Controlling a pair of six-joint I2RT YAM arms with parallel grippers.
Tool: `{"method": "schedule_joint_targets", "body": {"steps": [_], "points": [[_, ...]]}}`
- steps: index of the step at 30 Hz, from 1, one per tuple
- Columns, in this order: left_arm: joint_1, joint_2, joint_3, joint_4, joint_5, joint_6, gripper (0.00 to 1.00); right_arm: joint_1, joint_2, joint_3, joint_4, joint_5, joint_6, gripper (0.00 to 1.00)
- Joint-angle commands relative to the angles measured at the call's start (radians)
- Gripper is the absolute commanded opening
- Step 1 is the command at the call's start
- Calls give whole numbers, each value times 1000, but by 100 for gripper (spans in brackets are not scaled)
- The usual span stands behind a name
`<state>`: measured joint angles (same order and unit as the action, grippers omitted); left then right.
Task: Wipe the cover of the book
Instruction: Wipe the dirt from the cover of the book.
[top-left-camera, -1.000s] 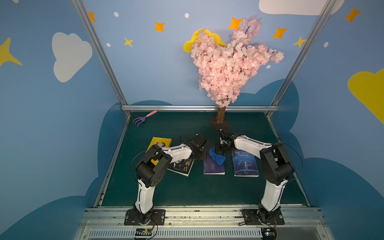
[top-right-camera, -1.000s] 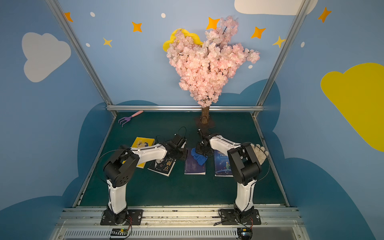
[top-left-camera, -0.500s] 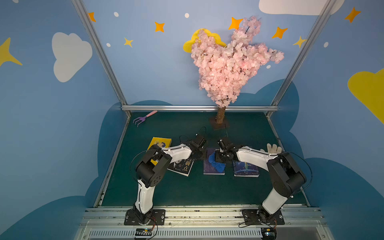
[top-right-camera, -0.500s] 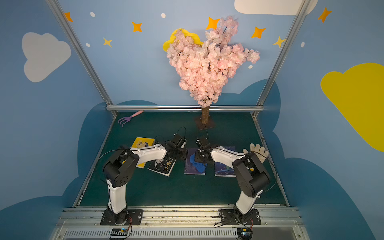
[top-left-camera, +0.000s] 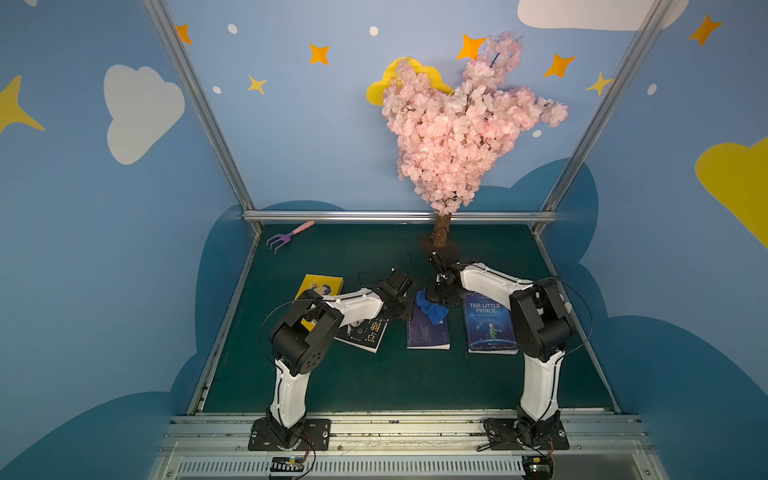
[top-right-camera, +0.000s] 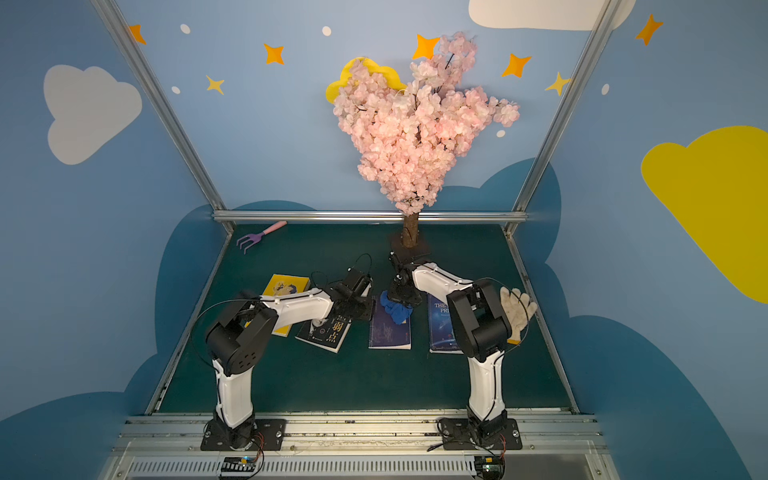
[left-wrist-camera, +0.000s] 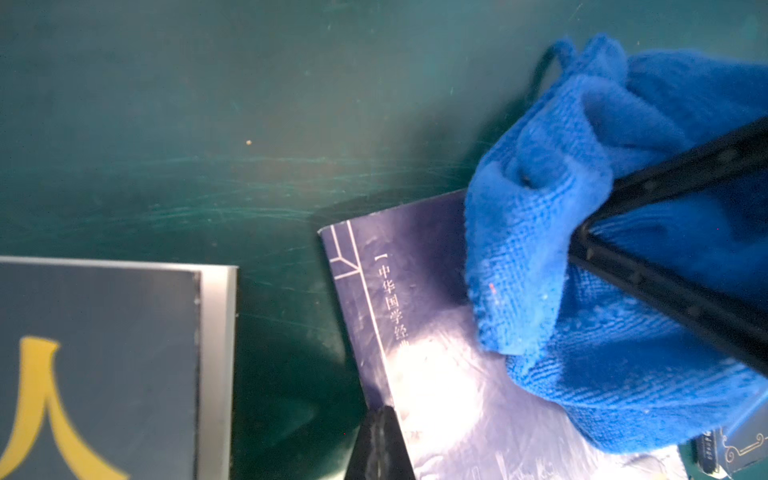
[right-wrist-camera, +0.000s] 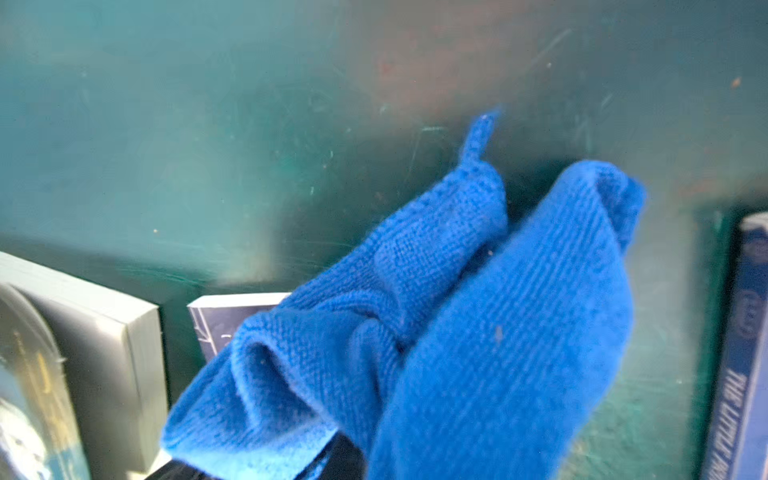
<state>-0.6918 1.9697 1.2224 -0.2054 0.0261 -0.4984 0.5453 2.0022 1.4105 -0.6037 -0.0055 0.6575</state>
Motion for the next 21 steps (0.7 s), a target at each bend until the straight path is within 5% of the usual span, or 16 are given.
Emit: {"method": "schedule_joint_targets", "body": {"steps": [1,10,21], "points": [[-11,39,-47,-61,26,0,6,60,18,-121,-97,29,1,0],[-6,38,-50,-63,22,1,5,148,-230,-507,5,37,68,0],[-6,35,-56,-55,33,-5,4,8,8,-71,-95,6,-9,0]]}}
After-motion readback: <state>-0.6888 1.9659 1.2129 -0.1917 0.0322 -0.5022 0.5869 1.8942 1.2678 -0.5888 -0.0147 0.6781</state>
